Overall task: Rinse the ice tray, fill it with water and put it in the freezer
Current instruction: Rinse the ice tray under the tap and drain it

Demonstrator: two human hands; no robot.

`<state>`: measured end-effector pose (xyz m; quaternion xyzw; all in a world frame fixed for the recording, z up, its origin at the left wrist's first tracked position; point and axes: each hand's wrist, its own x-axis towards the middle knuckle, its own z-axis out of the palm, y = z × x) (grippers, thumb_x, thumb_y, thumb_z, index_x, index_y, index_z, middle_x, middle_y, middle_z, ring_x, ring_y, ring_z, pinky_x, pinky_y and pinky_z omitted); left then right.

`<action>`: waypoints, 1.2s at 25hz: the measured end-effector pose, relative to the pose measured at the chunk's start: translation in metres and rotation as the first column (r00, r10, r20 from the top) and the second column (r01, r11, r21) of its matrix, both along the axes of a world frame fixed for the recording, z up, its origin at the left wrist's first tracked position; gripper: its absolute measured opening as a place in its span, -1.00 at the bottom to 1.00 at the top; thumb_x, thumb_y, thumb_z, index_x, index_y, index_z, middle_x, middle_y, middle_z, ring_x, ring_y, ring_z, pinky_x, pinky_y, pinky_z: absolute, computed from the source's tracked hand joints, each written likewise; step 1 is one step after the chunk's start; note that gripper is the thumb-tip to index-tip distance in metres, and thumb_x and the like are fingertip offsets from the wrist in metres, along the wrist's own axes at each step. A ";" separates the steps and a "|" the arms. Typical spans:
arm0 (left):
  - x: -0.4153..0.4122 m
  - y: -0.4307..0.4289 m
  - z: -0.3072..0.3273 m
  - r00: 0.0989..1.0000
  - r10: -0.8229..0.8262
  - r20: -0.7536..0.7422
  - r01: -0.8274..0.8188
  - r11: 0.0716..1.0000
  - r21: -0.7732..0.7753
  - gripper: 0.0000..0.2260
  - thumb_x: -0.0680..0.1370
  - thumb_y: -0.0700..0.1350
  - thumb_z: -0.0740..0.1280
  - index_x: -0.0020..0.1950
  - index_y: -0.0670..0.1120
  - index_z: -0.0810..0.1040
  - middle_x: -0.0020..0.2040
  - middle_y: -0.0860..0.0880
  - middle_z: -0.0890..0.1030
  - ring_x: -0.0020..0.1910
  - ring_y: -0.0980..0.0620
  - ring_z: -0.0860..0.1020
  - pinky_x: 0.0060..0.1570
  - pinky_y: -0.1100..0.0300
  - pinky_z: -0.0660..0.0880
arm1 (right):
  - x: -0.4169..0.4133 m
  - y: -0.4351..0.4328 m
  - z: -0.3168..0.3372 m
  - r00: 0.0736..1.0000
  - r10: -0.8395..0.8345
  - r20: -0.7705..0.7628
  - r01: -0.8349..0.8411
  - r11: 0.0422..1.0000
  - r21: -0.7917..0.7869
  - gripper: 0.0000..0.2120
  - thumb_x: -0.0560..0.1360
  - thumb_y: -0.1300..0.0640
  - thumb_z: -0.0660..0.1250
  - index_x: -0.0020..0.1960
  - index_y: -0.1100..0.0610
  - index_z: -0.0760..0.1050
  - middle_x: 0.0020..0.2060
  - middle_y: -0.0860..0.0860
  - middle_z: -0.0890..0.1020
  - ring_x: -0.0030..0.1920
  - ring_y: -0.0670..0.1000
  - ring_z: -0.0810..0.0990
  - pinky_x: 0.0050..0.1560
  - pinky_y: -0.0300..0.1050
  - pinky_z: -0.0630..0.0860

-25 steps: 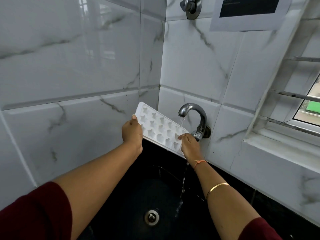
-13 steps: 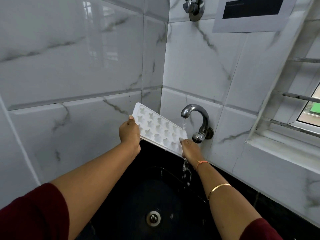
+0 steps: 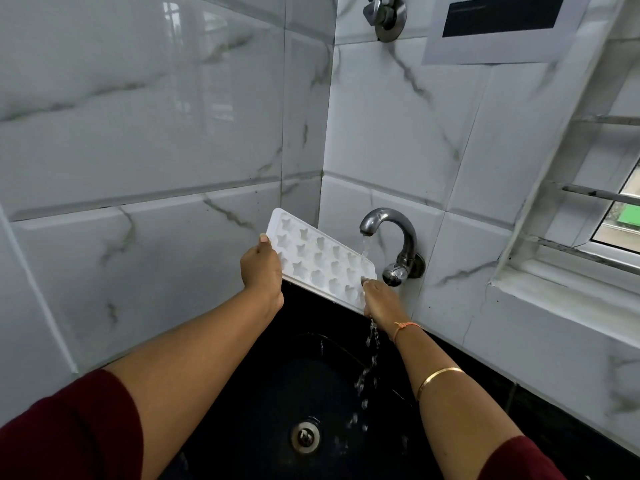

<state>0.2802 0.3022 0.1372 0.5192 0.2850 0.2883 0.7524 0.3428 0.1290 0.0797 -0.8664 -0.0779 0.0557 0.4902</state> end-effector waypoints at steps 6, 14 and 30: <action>0.000 0.005 0.001 1.000 0.013 0.003 -0.013 1.000 -0.015 -0.65 0.61 0.00 0.14 -0.36 -0.07 0.37 -0.32 0.00 0.45 -0.13 -0.06 0.47 0.12 -0.05 0.49 | -0.005 -0.003 0.005 0.999 -0.035 0.000 0.035 0.999 0.011 -0.68 0.61 -0.01 0.03 -0.27 0.03 0.33 -0.38 -0.06 0.38 -0.33 -0.06 0.36 -0.24 -0.17 0.29; 0.001 0.007 -0.002 1.000 0.018 -0.008 -0.018 1.000 0.001 -0.66 0.60 0.01 0.14 -0.35 -0.07 0.37 -0.32 0.00 0.45 -0.13 -0.06 0.47 0.08 -0.02 0.49 | -0.008 -0.001 0.010 0.999 -0.020 0.032 0.021 0.999 -0.033 -0.66 0.61 0.05 0.02 -0.28 0.10 0.36 -0.42 -0.01 0.40 -0.37 -0.04 0.37 -0.23 -0.13 0.31; 0.002 0.006 -0.006 1.000 0.021 -0.017 -0.021 1.000 0.017 -0.65 0.59 0.01 0.15 -0.37 -0.08 0.39 -0.33 -0.03 0.47 -0.15 -0.07 0.49 0.15 -0.12 0.48 | -0.014 -0.002 0.019 1.000 0.007 -0.029 -0.009 0.998 -0.059 -0.64 0.63 0.06 0.00 -0.31 0.09 0.31 -0.45 0.01 0.38 -0.47 -0.06 0.31 -0.42 -0.23 0.22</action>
